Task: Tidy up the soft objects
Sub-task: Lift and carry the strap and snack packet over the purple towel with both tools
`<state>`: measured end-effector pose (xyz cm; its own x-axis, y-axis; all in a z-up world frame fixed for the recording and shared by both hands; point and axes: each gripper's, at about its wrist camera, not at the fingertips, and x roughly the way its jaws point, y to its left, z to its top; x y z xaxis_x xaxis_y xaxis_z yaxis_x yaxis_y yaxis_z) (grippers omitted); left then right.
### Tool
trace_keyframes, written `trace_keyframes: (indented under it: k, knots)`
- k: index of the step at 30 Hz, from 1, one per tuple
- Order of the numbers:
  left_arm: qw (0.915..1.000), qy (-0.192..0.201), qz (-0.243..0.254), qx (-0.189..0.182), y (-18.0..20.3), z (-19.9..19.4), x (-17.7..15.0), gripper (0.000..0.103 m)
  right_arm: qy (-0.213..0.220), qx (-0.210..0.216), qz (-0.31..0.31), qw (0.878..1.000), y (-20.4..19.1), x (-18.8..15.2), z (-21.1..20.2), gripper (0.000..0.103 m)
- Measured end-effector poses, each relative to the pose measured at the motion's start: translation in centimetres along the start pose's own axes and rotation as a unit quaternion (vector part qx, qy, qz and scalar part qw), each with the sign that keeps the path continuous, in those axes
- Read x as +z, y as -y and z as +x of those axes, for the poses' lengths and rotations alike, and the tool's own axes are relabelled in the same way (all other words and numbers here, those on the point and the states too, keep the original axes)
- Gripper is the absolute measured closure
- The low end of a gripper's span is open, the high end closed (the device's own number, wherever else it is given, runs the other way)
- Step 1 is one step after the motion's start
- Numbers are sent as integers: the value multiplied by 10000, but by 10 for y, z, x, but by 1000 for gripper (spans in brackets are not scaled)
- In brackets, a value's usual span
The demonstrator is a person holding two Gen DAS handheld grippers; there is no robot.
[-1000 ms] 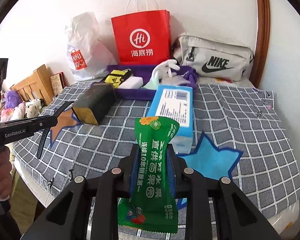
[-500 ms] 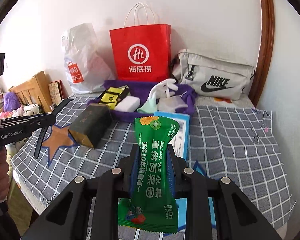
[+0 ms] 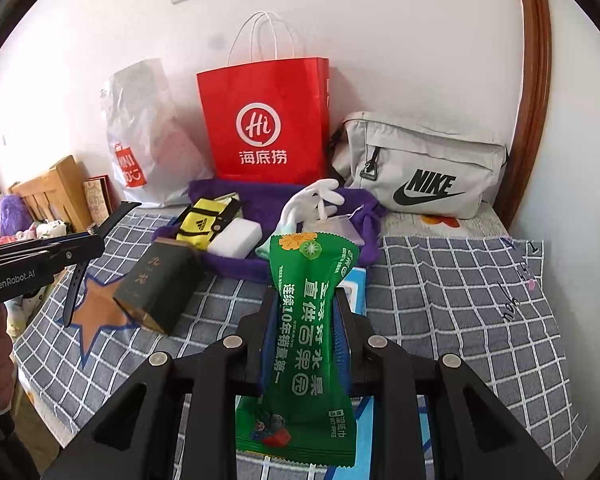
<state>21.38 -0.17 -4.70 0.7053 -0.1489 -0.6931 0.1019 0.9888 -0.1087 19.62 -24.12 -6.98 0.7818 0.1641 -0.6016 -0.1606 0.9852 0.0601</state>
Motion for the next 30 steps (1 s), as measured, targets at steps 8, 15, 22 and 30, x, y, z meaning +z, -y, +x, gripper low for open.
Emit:
trace_keyframes:
  k: [8, 15, 22, 30]
  knots:
    - [10000, -11, -4, 26, 1, 17, 21, 84, 97, 6, -98, 9999, -2, 26, 23, 77]
    - [9999, -1, 53, 90, 1, 37, 43, 84, 139, 94, -121, 9998, -3, 47, 49, 77]
    - [9998, -51, -49, 179, -12, 61, 62, 84, 163, 197, 3, 9997, 3, 67, 75, 77]
    - [9992, -104, -292, 255, -37, 85, 86, 84, 173, 261, 15, 9995, 12, 96, 101, 77]
